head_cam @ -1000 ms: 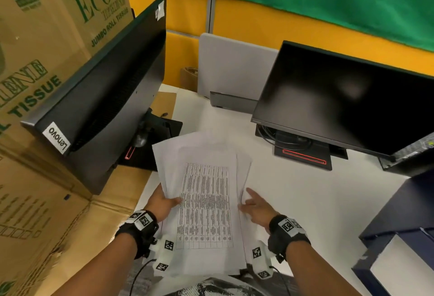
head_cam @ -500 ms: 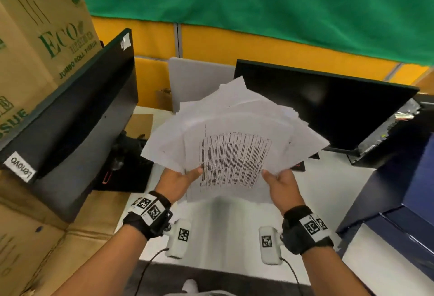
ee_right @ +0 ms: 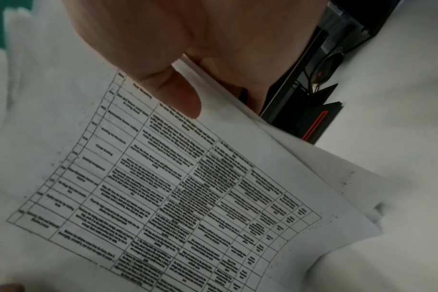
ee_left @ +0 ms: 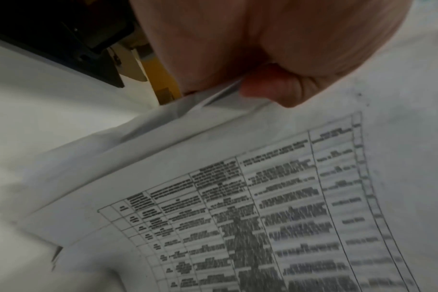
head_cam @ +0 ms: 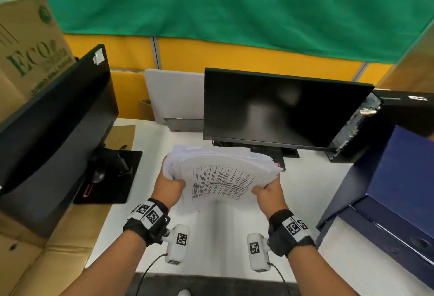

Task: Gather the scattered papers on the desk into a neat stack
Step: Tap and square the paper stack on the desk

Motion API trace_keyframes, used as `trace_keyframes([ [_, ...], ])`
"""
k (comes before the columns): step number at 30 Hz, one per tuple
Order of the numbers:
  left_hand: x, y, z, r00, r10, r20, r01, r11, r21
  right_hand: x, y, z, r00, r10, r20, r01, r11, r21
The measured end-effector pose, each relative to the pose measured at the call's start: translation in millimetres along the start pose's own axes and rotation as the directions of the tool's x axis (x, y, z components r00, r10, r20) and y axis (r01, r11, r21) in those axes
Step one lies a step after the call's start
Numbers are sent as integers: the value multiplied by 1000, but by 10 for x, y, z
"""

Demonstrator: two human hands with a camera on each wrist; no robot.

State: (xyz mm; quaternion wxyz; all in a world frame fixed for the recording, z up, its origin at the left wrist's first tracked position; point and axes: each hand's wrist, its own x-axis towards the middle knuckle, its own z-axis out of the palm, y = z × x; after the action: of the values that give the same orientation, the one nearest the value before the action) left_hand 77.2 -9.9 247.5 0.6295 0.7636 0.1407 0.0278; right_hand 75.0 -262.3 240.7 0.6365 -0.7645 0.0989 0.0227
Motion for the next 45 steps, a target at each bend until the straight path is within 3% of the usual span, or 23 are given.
trace_keyframes([
  [3,-5,43,18,996,78,-36,-77,997,22,34,-13,-8,1000,-17,-13,18,1000,4],
  [5,44,62,-19,993,64,-96,-67,997,-25,51,-36,-24,999,-31,-6,31,999,8],
  [12,-72,29,41,988,82,-132,-102,982,-160,92,-39,-50,998,-58,23,59,997,-40],
  [19,-35,72,128,998,31,-52,-37,991,-125,115,-35,-24,996,-54,64,54,999,3],
  [23,1,117,95,998,23,-56,-28,996,-80,141,-71,-30,993,-62,102,63,998,-9],
  [28,59,76,60,1000,-13,26,13,1000,-24,131,-45,33,985,-34,168,46,997,-67],
  [32,33,146,172,996,80,47,-83,994,72,146,-60,118,991,-100,85,109,987,-122],
  [37,4,315,325,990,121,-79,-127,988,-83,149,-190,95,988,-153,-2,153,988,-30],
  [41,-1,318,359,996,78,-31,-80,994,-72,104,-129,14,991,-134,1,134,991,-6],
  [45,21,419,343,983,185,-14,-185,967,-174,73,-318,-64,974,-221,-50,225,970,91],
])
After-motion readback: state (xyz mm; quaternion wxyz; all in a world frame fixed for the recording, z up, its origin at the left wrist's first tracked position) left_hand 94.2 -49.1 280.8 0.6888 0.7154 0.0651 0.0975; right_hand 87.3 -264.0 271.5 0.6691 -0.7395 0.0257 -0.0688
